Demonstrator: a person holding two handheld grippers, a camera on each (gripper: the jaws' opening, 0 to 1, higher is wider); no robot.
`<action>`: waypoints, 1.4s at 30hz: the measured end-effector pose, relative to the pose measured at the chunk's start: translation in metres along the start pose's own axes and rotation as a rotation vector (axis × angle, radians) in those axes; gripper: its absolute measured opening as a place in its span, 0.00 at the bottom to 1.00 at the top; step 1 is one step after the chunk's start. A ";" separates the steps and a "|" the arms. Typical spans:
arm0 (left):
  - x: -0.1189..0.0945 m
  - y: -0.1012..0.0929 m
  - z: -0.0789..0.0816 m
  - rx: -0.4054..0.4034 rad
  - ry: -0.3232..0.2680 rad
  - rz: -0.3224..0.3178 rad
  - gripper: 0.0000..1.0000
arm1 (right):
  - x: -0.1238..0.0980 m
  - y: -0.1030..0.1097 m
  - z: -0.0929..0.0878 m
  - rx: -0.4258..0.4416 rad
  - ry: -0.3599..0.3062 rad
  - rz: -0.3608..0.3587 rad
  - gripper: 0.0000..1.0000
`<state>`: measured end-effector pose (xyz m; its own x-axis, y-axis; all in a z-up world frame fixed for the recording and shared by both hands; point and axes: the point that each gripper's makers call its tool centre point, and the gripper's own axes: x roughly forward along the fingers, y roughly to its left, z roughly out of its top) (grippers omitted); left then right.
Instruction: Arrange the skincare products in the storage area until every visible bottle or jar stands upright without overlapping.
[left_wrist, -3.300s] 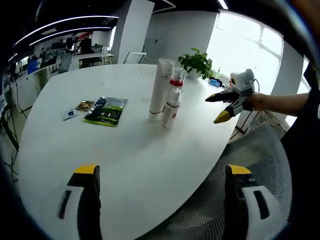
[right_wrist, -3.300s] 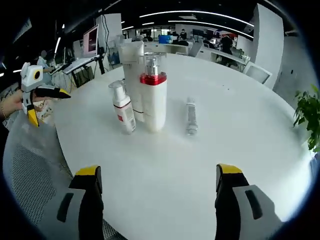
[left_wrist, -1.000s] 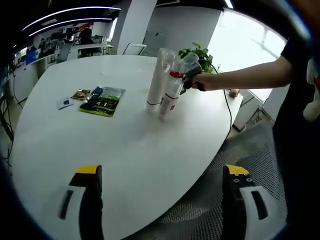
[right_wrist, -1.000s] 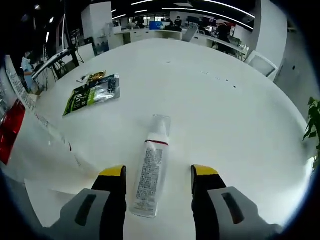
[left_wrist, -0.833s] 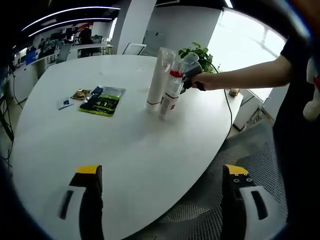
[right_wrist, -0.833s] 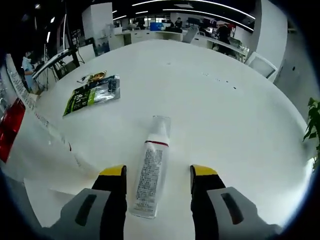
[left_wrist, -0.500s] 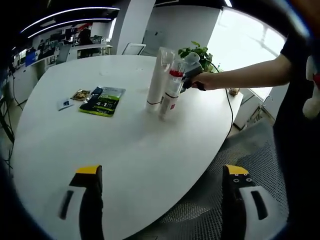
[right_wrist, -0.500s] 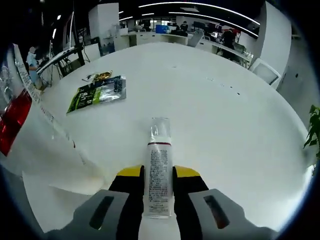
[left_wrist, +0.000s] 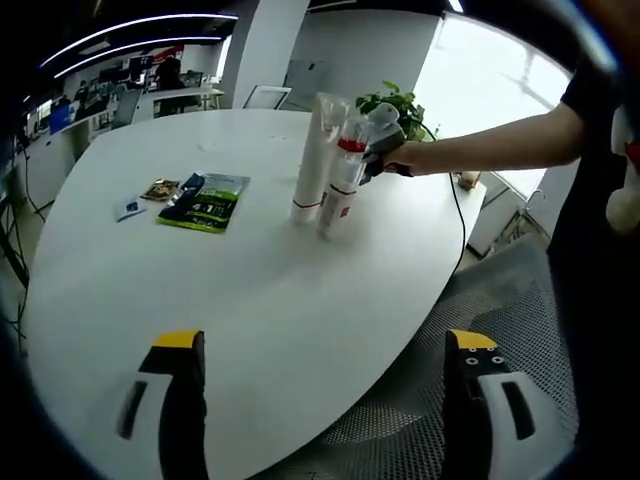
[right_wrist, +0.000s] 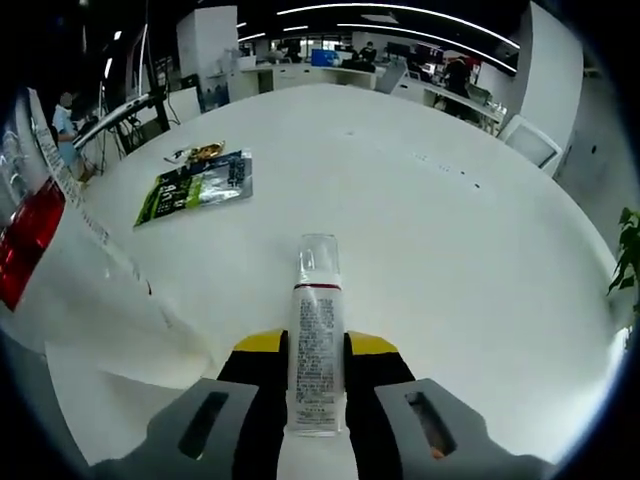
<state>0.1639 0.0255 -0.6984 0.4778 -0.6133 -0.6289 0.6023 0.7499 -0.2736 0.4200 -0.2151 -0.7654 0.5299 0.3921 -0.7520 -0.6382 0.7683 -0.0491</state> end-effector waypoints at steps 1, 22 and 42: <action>0.000 0.000 0.000 0.000 0.000 0.000 0.92 | -0.001 0.001 0.001 0.004 -0.005 0.000 0.21; 0.000 -0.003 0.012 -0.023 -0.038 -0.003 0.90 | -0.026 0.004 -0.005 0.169 -0.133 0.011 0.20; 0.001 -0.022 0.031 0.051 -0.039 -0.047 0.90 | -0.075 0.021 -0.038 0.256 -0.208 -0.001 0.20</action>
<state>0.1713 0.0002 -0.6704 0.4718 -0.6575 -0.5874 0.6564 0.7068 -0.2639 0.3454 -0.2480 -0.7347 0.6498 0.4661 -0.6004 -0.4904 0.8606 0.1374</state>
